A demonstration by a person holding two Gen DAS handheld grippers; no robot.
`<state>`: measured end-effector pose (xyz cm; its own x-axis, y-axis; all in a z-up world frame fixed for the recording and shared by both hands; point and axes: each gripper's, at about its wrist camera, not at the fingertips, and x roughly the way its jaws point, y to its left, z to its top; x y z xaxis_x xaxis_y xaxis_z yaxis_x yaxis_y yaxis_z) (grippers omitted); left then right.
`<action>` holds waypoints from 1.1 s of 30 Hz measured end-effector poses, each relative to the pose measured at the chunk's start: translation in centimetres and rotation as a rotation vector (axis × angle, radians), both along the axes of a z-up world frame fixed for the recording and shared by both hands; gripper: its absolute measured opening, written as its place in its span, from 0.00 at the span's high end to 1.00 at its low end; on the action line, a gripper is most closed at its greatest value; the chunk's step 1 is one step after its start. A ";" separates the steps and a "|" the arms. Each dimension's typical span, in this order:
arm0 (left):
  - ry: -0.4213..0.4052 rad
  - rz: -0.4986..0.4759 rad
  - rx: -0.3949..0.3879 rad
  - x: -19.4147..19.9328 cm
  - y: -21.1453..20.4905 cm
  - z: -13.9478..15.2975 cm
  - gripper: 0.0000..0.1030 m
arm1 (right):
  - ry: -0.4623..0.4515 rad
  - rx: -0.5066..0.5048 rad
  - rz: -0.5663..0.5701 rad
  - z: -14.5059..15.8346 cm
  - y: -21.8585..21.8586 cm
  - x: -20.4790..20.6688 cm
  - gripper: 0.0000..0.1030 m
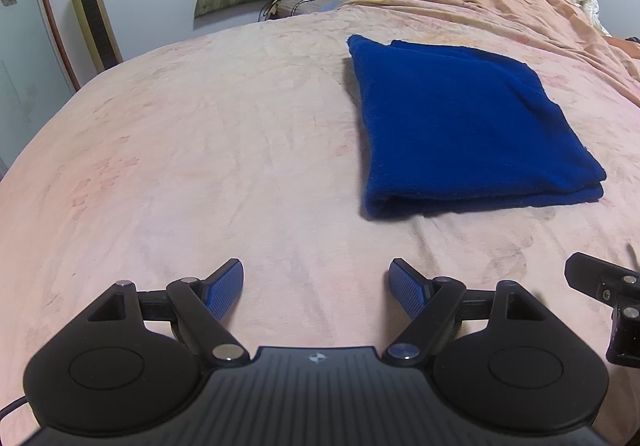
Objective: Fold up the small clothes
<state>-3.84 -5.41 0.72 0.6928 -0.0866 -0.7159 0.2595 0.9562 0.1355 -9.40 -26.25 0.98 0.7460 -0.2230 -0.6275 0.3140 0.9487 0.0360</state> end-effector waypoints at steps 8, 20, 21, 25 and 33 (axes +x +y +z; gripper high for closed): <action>0.004 0.011 -0.009 0.0 0.6 0.0 0.22 | 0.007 -0.005 0.013 -0.1 0.5 0.3 0.00; 0.013 0.009 -0.010 0.2 0.8 0.0 0.22 | 0.013 -0.021 0.044 -0.1 1.2 0.7 0.00; 0.013 0.010 -0.011 0.2 0.8 0.0 0.22 | 0.013 -0.023 0.045 0.0 1.2 0.7 0.00; 0.013 0.008 -0.009 0.2 0.8 0.0 0.22 | 0.013 -0.028 0.050 0.0 1.3 0.8 0.00; 0.013 0.005 -0.011 0.2 0.8 0.0 0.22 | 0.015 -0.033 0.056 0.1 1.4 0.9 0.00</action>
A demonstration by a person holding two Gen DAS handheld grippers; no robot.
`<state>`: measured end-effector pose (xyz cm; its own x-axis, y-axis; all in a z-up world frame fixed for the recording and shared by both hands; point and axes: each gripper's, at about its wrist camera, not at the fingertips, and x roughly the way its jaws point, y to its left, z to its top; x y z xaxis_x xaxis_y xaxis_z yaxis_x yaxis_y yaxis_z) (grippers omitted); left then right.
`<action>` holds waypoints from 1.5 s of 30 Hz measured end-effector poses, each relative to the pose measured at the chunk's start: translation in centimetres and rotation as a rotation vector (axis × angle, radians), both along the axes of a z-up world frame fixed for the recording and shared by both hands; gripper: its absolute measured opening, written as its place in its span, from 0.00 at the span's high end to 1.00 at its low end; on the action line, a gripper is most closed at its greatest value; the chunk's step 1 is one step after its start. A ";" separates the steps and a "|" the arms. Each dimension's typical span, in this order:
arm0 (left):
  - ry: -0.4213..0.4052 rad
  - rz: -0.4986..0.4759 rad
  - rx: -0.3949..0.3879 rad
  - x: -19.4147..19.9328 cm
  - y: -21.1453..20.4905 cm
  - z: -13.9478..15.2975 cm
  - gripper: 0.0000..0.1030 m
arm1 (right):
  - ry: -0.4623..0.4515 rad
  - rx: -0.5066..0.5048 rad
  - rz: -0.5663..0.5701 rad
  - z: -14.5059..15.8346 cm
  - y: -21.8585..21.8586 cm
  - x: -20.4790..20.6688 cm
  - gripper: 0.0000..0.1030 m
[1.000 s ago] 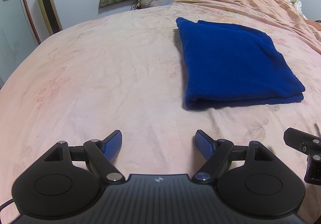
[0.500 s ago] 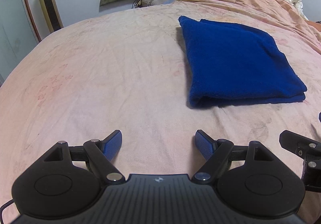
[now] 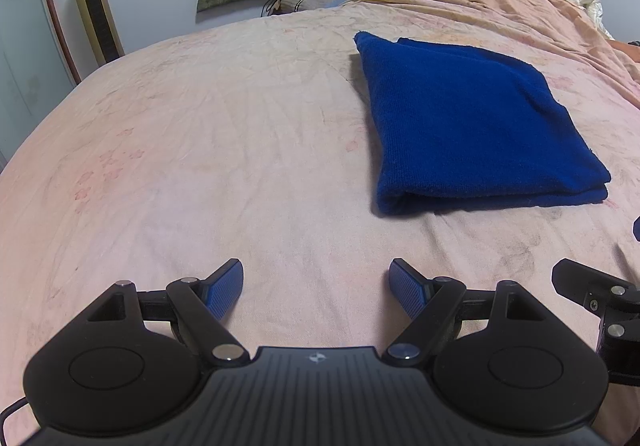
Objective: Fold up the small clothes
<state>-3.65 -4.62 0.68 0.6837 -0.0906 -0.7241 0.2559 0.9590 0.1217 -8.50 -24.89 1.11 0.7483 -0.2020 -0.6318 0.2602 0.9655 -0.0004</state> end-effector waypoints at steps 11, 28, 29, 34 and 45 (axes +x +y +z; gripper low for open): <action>0.000 0.000 0.001 0.0 0.0 0.0 0.22 | 0.002 0.001 -0.003 -0.1 0.0 -0.1 0.00; -0.001 -0.001 0.000 -0.1 0.0 0.0 0.22 | -0.002 0.004 -0.008 -0.1 -0.2 -0.5 0.00; -0.002 0.000 0.000 -0.1 0.0 0.0 0.22 | -0.003 0.004 -0.008 -0.2 -0.2 -0.5 0.00; -0.003 -0.001 0.000 -0.1 0.0 0.0 0.22 | -0.005 0.005 -0.011 -0.1 -0.2 -0.7 0.00; -0.005 -0.001 0.001 -0.2 0.1 0.1 0.22 | -0.006 0.006 -0.011 -0.1 -0.3 -0.7 0.00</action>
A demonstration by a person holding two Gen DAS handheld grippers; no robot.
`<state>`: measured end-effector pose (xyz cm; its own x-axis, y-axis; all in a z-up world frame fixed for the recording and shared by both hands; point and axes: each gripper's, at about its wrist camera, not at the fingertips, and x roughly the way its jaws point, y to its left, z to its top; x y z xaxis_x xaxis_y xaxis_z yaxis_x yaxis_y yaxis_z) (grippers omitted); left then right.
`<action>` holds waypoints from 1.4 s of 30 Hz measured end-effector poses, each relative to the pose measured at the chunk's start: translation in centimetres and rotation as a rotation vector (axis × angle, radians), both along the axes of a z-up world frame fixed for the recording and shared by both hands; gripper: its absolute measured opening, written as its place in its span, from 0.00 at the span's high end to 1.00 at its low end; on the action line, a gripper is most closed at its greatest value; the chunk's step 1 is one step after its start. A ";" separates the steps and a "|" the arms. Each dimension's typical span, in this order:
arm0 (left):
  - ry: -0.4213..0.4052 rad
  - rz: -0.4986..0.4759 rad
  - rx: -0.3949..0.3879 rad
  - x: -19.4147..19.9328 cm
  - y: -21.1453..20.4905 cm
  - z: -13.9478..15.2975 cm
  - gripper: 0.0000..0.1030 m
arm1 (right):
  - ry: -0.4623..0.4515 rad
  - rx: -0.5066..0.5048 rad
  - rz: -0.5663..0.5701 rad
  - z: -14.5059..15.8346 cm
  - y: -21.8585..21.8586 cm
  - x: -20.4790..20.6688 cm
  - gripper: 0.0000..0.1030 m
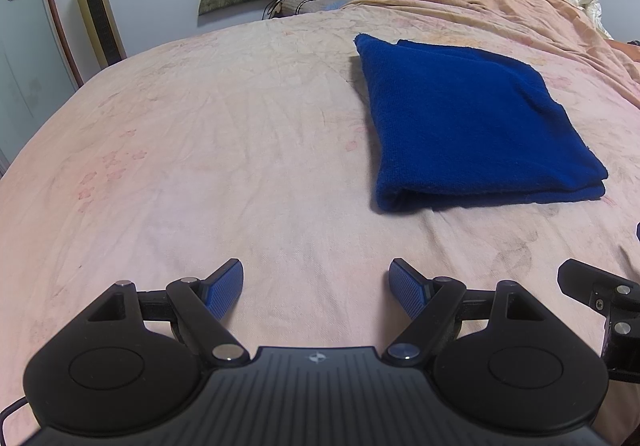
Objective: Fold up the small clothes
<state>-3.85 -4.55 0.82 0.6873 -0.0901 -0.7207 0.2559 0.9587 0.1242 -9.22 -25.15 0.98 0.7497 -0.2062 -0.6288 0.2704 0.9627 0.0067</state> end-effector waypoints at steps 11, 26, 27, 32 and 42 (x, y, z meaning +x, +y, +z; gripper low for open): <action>-0.005 -0.001 0.002 -0.1 0.0 0.1 0.22 | -0.004 0.001 0.001 0.2 0.0 -0.1 0.00; -0.011 -0.001 0.007 -0.2 0.0 0.3 0.22 | -0.010 0.001 -0.001 0.4 0.1 -0.3 0.00; -0.012 -0.001 0.007 -0.3 0.0 0.3 0.22 | -0.010 0.001 -0.001 0.4 0.1 -0.3 0.00; -0.013 -0.001 0.008 -0.3 -0.1 0.3 0.22 | -0.010 0.002 -0.002 0.4 0.2 -0.3 0.00; -0.016 -0.002 0.012 -0.3 0.0 0.4 0.22 | -0.012 -0.002 0.003 0.5 0.4 -0.2 0.00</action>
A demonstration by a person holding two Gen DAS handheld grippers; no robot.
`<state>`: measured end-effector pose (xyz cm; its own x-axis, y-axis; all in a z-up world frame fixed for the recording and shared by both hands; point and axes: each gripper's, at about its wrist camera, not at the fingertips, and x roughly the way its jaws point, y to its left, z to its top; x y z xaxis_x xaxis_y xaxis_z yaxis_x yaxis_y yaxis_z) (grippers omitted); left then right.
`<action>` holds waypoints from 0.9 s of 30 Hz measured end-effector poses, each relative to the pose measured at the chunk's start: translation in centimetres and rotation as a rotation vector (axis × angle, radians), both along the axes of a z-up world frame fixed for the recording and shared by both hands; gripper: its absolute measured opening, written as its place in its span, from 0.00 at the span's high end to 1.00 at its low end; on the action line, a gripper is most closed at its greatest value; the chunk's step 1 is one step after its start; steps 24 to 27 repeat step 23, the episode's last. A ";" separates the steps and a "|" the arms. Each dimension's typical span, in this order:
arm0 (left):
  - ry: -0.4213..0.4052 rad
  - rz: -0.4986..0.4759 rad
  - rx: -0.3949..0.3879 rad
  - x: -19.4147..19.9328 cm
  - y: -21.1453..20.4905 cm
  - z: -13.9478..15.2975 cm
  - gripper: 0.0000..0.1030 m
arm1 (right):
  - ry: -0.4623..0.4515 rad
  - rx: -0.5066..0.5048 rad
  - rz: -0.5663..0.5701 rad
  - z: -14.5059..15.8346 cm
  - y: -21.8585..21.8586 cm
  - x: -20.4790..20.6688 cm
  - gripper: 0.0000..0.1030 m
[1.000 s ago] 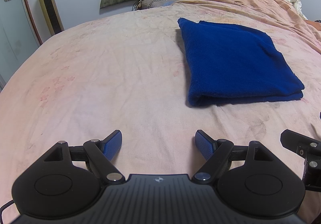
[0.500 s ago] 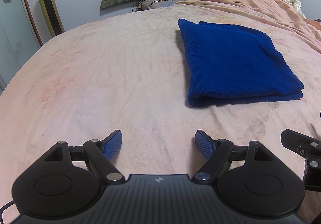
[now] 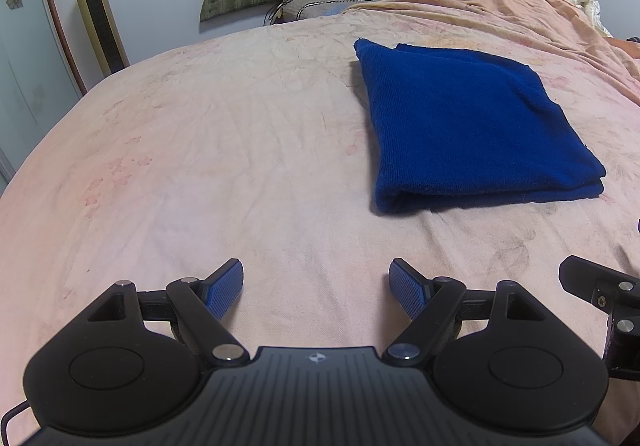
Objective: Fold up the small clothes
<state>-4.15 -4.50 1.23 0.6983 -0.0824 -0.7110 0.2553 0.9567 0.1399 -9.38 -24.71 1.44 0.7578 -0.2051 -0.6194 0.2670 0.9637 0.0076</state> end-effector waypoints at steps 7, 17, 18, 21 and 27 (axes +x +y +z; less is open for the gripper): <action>-0.003 -0.005 0.005 0.0 -0.1 0.1 0.22 | -0.002 0.000 0.003 0.0 0.1 0.1 0.00; 0.003 -0.014 0.002 0.0 -0.1 0.3 0.22 | -0.004 -0.004 0.011 0.1 0.0 0.2 0.00; 0.006 -0.015 -0.002 0.1 -0.1 0.3 0.22 | -0.006 -0.004 0.012 0.2 0.0 0.2 0.00; 0.002 -0.022 -0.015 0.1 0.1 0.5 0.22 | -0.008 0.000 0.012 0.2 0.0 0.2 0.00; -0.004 -0.026 -0.020 0.5 0.6 0.8 0.22 | -0.009 0.001 0.016 0.2 -0.2 0.2 0.00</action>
